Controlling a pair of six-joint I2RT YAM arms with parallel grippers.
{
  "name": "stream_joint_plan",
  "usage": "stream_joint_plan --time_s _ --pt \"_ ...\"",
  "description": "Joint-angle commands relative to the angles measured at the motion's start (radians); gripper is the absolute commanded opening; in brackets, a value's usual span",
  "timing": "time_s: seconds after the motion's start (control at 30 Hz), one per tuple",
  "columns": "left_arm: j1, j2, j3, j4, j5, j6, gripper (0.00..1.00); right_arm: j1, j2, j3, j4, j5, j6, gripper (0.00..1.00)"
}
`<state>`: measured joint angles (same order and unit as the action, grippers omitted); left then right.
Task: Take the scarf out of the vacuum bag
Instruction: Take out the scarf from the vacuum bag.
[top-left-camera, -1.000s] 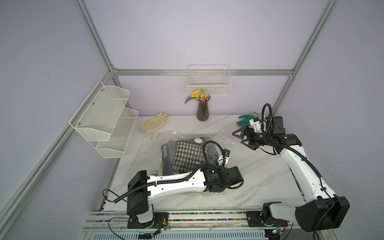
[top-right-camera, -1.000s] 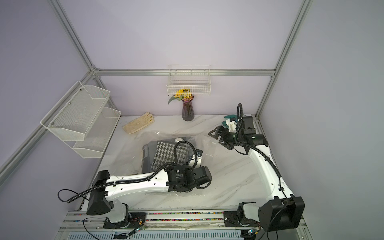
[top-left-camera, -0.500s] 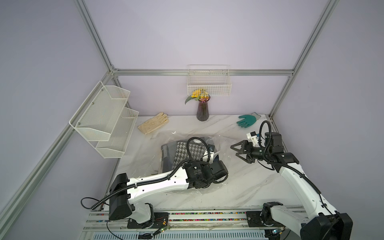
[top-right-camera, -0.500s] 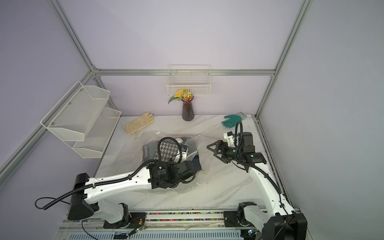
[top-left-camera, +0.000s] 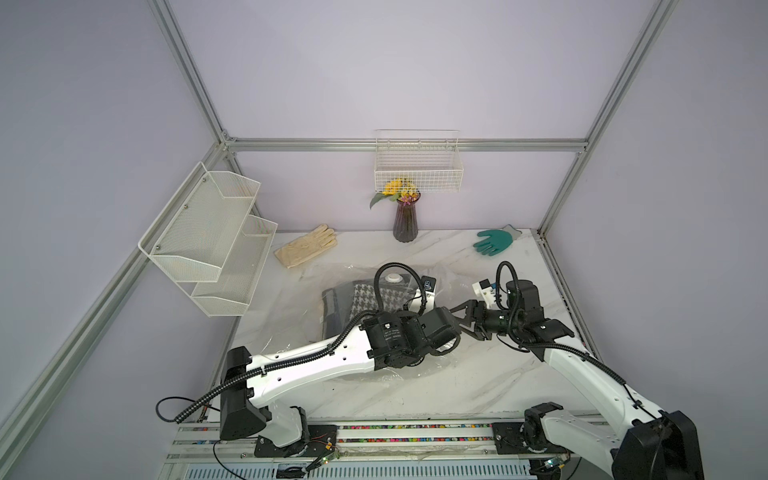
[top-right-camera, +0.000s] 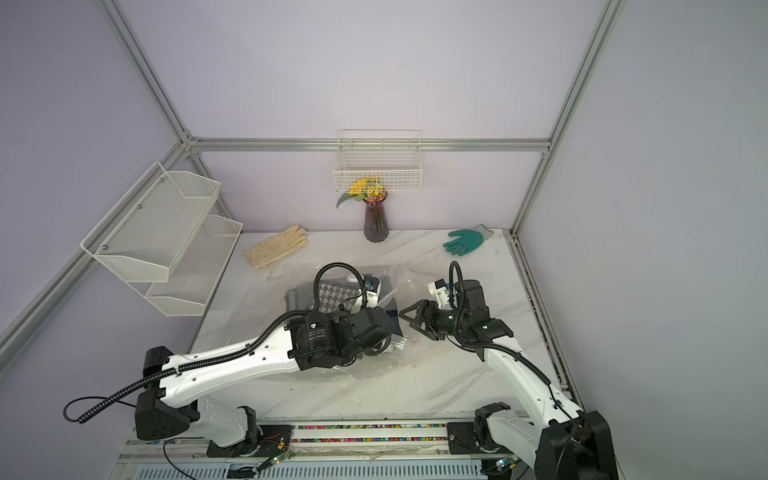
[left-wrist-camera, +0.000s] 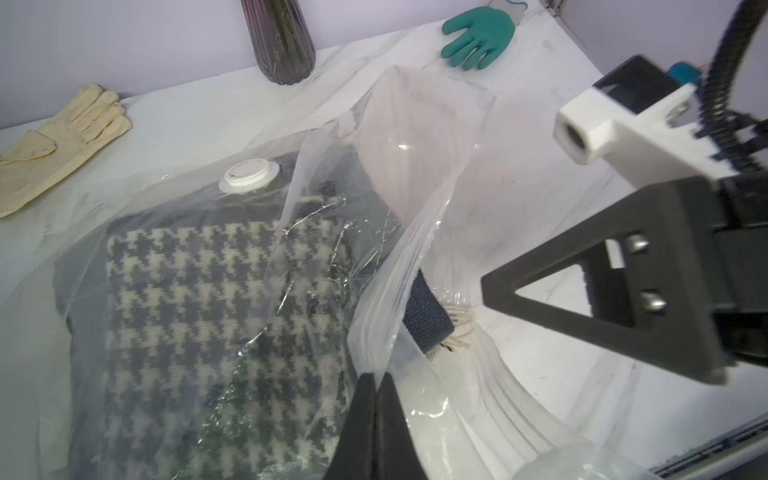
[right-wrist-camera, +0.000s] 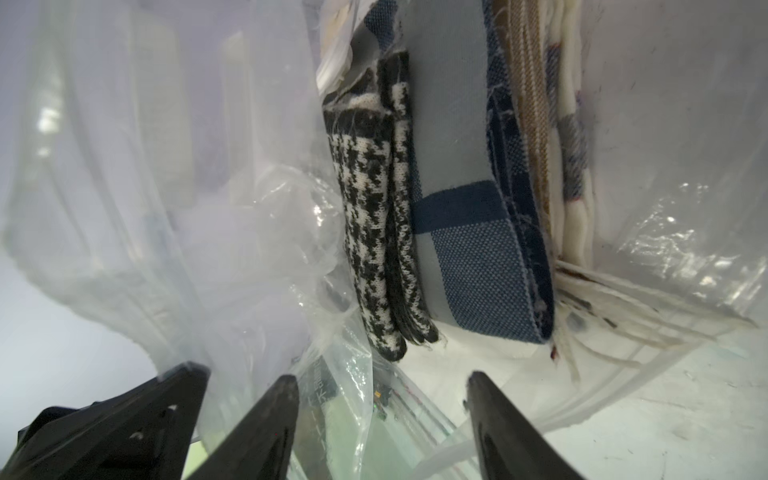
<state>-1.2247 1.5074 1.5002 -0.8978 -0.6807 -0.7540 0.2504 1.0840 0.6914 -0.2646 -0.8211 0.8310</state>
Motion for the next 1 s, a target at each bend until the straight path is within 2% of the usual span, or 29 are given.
stream_joint_plan --time_s 0.0,0.33,0.97 --pt "-0.007 -0.036 0.053 0.043 -0.003 0.039 0.0 0.014 0.01 -0.009 0.099 0.032 0.04 0.67" --pt "-0.019 -0.056 0.037 0.058 0.0 0.048 0.0 0.116 0.104 -0.045 0.313 0.076 0.137 0.64" --pt "-0.095 -0.083 -0.018 0.095 -0.025 0.015 0.0 0.249 0.361 -0.006 0.508 0.133 0.128 0.63"
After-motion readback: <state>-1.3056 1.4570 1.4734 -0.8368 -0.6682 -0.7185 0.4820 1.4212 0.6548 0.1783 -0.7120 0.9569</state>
